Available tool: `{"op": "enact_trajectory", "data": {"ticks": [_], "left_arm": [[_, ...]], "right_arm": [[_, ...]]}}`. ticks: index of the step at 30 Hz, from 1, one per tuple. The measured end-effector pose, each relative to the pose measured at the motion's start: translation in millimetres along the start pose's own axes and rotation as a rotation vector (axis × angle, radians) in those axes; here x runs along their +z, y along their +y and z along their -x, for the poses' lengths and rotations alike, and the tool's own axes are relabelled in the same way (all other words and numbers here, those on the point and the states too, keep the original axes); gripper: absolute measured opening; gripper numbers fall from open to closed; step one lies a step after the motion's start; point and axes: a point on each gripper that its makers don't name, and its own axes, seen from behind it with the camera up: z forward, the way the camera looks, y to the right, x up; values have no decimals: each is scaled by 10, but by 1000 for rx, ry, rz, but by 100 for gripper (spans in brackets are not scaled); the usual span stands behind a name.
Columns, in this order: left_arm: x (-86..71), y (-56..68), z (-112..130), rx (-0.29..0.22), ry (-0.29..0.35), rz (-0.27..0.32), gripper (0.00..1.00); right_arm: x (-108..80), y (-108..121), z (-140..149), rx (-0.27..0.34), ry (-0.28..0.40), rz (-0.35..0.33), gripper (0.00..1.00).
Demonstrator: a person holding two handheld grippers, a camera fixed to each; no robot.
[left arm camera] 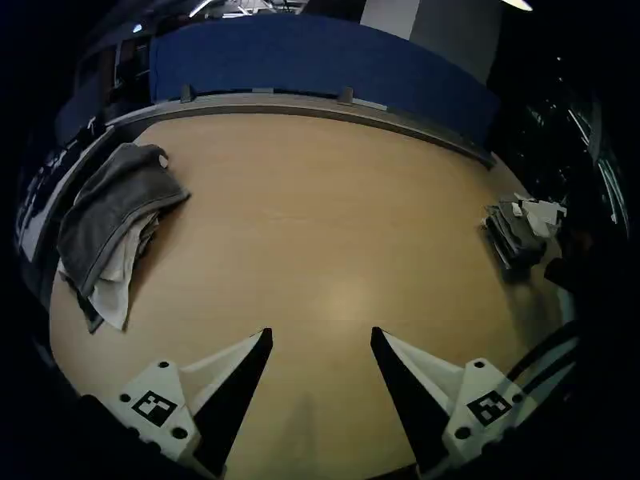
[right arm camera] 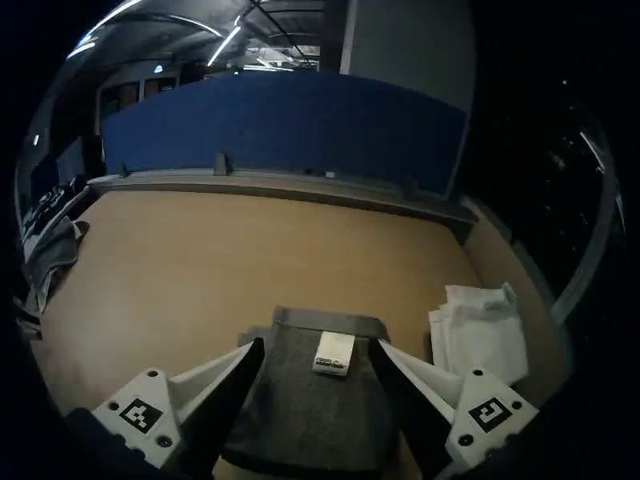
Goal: Fold towel
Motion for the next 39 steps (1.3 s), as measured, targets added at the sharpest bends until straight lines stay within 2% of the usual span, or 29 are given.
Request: {"op": "enact_trajectory", "data": {"ticks": [8, 11, 17, 23, 29, 34, 39], "left_arm": [[-31, -2, -29, 5, 9, 8, 91], [-35, -6, -69, 10, 21, 14, 91], [-33, -32, -172, 19, 51, 24, 91], [-62, -52, -336, 24, 109, 34, 91], [-113, -96, -532, 28, 191, 27, 91], [-191, -126, -759, 31, 289, 25, 91], [-282, -227, -1056, 23, 415, -4, 91]], "right_arm": [[-239, -174, 86, 27, 15, -14, 100], [-337, -277, 121, 52, 40, -23, 100], [-560, -497, 24, 106, 166, -35, 100], [-844, -586, -201, 140, 341, 15, 100], [-1136, -552, -395, 167, 487, 96, 100], [-1179, -571, -365, 173, 494, 118, 100], [-1206, -606, -383, 174, 504, 120, 100]]}}
